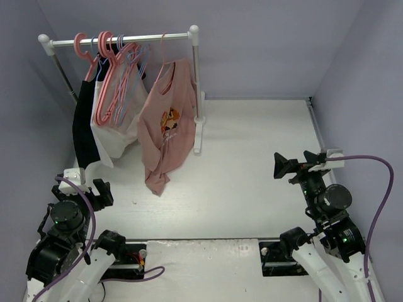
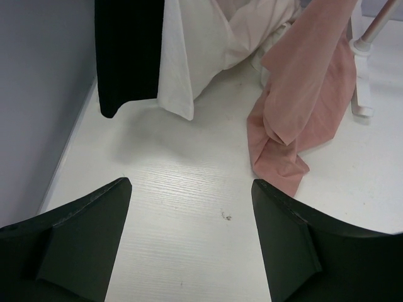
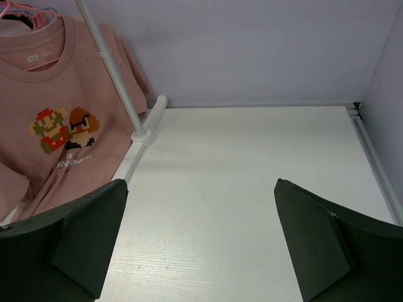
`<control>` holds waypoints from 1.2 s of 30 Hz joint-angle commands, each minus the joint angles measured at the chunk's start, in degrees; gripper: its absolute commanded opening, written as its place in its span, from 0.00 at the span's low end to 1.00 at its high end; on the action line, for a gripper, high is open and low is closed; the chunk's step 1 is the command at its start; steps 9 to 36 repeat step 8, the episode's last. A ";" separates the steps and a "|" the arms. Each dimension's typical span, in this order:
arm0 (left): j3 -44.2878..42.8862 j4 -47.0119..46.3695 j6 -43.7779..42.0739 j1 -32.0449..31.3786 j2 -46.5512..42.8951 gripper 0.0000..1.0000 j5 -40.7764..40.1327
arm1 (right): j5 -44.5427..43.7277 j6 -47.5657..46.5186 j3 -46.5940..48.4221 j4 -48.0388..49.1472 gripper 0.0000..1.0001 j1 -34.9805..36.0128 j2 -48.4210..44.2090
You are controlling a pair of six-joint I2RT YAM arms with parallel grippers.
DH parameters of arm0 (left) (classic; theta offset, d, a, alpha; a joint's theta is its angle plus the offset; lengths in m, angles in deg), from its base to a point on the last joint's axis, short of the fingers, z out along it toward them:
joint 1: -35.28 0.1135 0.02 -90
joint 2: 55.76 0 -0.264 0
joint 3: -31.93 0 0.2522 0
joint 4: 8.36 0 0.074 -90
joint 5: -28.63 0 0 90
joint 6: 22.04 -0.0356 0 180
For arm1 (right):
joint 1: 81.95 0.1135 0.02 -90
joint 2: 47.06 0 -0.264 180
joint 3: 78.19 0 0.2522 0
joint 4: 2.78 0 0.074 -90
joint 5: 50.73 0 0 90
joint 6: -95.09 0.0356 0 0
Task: Place the t-shirt on the hanger
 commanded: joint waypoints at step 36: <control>-0.69 -4.40 0.35 0.28 2.95 0.73 -0.58 | -1.52 -0.95 0.17 4.59 1.00 0.63 2.31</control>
